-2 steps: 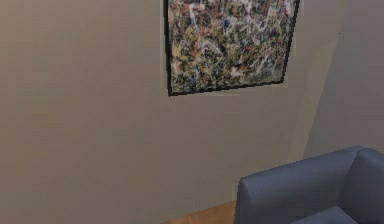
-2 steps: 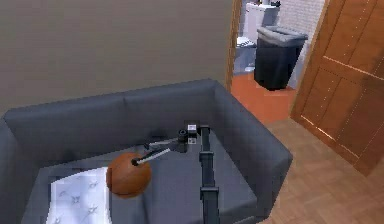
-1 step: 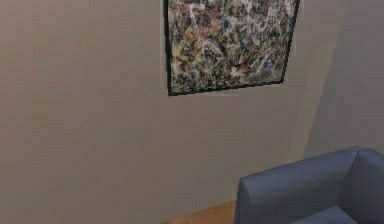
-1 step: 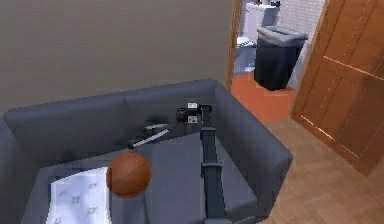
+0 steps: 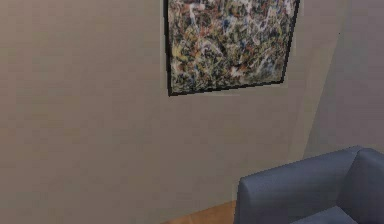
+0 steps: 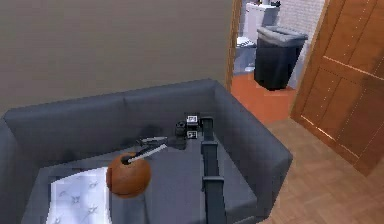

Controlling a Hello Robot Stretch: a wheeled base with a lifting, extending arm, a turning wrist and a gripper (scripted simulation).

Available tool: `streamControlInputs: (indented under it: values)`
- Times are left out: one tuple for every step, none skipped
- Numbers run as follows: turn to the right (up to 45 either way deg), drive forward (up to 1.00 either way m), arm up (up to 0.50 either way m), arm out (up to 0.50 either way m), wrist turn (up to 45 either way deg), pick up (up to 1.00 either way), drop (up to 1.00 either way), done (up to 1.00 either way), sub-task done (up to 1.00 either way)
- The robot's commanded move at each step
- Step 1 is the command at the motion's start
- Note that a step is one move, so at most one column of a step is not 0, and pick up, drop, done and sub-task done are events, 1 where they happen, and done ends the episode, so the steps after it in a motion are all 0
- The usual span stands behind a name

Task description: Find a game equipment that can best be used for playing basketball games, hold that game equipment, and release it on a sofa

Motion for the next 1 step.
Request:
streamControlInputs:
  values:
    - [0.0,0.00,0.00,0.00,0.0,0.00,0.00,1.00,0.00]
